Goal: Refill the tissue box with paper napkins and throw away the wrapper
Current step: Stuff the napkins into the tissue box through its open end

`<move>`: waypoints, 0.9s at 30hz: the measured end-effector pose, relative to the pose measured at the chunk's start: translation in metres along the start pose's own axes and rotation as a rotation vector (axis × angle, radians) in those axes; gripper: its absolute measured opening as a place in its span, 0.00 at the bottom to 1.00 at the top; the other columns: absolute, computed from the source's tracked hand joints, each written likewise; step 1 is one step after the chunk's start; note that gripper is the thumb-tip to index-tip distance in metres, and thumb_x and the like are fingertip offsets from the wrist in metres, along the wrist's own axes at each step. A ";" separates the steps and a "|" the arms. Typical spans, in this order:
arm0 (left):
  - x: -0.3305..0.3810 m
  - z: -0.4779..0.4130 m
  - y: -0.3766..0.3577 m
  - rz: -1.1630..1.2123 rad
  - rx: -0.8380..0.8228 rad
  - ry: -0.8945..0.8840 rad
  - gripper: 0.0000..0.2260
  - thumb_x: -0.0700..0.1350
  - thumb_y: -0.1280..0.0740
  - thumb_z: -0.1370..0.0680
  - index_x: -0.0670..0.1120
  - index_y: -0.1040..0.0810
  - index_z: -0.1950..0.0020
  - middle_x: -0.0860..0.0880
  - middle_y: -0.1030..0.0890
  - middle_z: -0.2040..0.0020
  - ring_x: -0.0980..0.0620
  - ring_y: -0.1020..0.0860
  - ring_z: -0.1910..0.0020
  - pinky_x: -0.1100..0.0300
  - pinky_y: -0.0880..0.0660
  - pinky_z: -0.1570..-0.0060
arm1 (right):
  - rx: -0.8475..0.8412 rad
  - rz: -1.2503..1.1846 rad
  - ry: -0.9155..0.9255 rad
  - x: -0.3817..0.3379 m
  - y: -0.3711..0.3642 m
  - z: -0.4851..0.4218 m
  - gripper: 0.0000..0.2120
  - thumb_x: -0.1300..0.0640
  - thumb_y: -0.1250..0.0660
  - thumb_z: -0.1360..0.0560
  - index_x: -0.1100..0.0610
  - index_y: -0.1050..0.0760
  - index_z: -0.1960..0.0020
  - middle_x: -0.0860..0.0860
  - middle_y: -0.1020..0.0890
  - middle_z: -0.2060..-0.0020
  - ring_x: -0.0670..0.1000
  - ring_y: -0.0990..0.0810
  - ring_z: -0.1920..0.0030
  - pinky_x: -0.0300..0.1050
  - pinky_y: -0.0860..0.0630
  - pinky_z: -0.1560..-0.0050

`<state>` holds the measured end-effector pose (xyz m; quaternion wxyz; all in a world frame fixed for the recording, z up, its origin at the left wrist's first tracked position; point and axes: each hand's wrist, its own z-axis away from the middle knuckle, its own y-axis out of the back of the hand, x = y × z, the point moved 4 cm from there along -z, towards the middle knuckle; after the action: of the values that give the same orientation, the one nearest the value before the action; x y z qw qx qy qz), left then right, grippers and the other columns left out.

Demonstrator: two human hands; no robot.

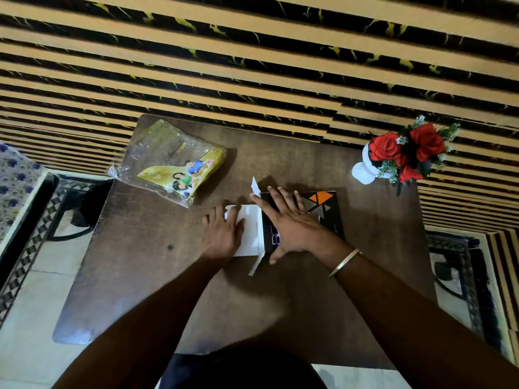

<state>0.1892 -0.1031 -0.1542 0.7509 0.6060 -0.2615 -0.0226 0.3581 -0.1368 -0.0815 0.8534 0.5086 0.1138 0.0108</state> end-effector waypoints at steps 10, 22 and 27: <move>-0.016 0.011 -0.005 0.507 0.030 0.359 0.30 0.39 0.35 0.22 0.43 0.41 0.22 0.37 0.28 0.29 0.35 0.25 0.36 0.44 0.27 0.39 | 0.205 0.016 0.027 -0.024 -0.007 -0.015 0.64 0.35 0.24 0.44 0.46 0.58 0.20 0.57 0.40 0.26 0.61 0.44 0.25 0.67 0.54 0.24; -0.001 0.011 0.015 0.787 0.106 0.528 0.16 0.41 0.39 0.19 0.44 0.27 0.31 0.42 0.20 0.36 0.42 0.21 0.41 0.55 0.27 0.44 | 0.328 -0.020 -0.004 -0.009 -0.020 -0.013 0.24 0.45 0.33 0.30 0.51 0.30 0.36 0.57 0.46 0.22 0.61 0.56 0.20 0.68 0.60 0.24; 0.019 0.013 0.007 1.036 0.068 0.464 0.19 0.65 0.42 0.22 0.60 0.21 0.38 0.53 0.18 0.38 0.51 0.20 0.40 0.45 0.24 0.37 | 0.292 -0.154 -0.049 -0.001 -0.021 -0.015 0.28 0.42 0.34 0.28 0.47 0.34 0.31 0.54 0.51 0.21 0.58 0.62 0.21 0.67 0.64 0.25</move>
<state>0.1984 -0.1196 -0.1391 0.6818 0.4114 -0.3533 0.4910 0.3518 -0.1340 -0.1064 0.7712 0.6172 0.1318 -0.0836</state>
